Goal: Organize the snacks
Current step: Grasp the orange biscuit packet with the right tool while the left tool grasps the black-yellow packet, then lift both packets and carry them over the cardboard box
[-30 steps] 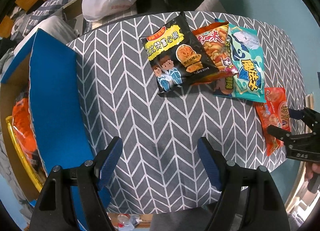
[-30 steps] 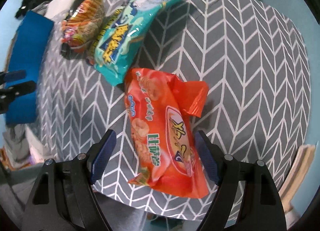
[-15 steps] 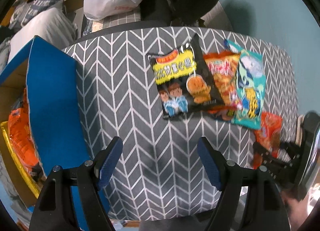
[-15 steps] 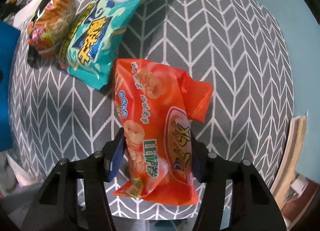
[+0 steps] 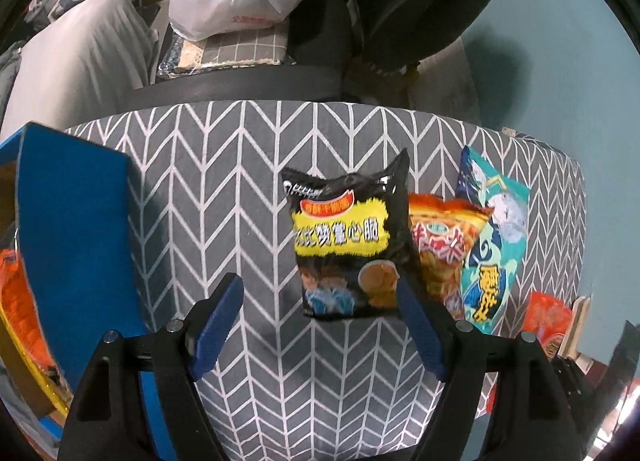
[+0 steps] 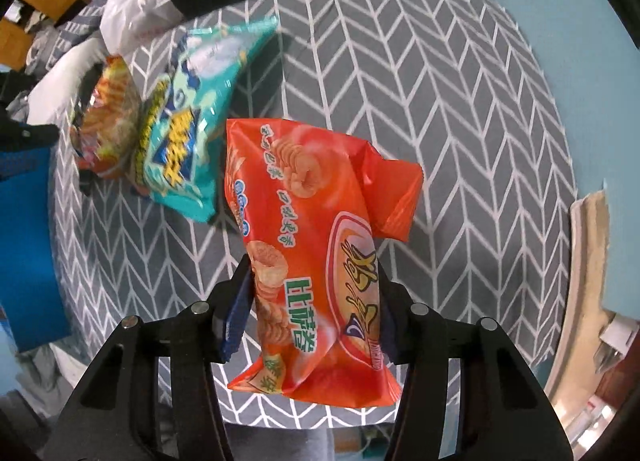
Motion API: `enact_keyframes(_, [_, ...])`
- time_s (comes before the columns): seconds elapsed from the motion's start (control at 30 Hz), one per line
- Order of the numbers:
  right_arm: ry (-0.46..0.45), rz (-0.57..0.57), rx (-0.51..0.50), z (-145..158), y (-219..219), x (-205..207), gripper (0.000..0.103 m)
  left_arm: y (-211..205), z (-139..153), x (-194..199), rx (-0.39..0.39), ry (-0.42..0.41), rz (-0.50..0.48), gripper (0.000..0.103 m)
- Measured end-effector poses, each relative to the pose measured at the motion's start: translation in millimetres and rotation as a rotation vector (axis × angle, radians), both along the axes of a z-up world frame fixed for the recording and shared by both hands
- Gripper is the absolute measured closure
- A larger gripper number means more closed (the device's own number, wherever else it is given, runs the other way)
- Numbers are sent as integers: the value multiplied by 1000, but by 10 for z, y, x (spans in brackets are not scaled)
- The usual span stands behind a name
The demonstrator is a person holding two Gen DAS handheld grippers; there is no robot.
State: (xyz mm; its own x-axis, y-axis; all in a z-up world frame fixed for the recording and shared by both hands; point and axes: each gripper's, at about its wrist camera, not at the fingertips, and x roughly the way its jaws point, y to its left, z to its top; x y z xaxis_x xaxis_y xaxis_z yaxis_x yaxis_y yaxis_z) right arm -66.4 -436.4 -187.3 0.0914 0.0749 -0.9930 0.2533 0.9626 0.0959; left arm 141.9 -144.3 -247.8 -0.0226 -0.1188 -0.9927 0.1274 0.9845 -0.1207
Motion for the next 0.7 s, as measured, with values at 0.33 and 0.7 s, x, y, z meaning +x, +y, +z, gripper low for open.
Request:
enact_keyframes(0.33, [-69, 17, 32, 405, -128, 424, 50, -102, -284, 168, -27, 54, 66, 22])
enact_keyframes(0.7, [-76, 55, 64, 263, 273, 495, 50, -64, -435, 221, -78, 28, 73, 27])
